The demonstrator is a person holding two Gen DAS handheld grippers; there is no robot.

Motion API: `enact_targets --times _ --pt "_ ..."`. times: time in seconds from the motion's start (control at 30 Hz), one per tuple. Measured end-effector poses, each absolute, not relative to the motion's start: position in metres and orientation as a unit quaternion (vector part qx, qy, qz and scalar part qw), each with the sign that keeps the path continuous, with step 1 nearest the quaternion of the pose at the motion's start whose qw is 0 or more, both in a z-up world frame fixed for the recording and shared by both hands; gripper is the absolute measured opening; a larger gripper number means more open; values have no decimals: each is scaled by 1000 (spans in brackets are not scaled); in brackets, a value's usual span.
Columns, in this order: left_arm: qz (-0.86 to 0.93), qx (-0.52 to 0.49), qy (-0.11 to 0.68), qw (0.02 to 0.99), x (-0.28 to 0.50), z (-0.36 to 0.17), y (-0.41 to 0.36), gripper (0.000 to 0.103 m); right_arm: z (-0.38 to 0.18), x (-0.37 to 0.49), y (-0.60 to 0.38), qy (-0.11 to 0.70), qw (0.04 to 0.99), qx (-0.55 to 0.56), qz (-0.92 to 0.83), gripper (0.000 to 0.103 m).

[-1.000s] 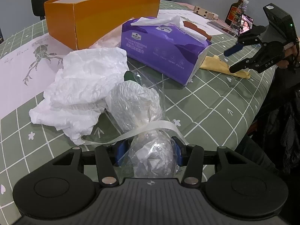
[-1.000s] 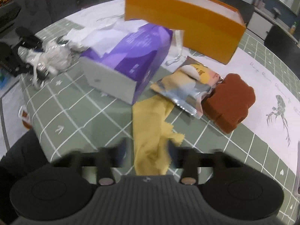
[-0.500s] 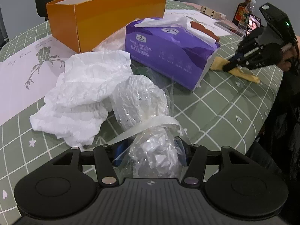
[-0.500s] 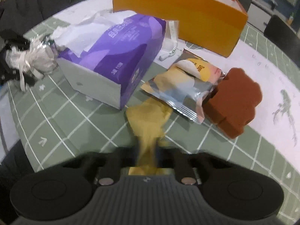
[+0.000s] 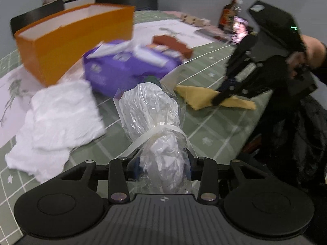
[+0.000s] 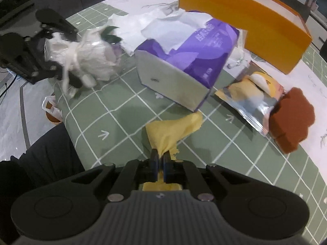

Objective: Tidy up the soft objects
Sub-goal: 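Grasp the yellow cloth with the right tool while the left tool holds the bag bundle, then carry the bag bundle and yellow cloth over the orange box with both tools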

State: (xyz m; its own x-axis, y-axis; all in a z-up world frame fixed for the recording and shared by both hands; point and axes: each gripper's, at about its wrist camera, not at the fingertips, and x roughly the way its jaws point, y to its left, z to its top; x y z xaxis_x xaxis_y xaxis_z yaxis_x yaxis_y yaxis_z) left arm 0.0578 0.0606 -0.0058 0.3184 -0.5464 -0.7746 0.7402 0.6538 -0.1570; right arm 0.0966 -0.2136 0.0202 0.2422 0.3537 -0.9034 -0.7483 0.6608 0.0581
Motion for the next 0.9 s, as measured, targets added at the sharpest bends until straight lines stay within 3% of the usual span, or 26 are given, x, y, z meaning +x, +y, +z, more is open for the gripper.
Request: enact_targets --times 0.37,0.9 --pt "-333 141 425 830 104 13 75 45 65 157 -247 460 822 -180 284 1" --pt "-301 186 400 845 180 54 70 45 84 248 -223 434 840 -192 264 1"
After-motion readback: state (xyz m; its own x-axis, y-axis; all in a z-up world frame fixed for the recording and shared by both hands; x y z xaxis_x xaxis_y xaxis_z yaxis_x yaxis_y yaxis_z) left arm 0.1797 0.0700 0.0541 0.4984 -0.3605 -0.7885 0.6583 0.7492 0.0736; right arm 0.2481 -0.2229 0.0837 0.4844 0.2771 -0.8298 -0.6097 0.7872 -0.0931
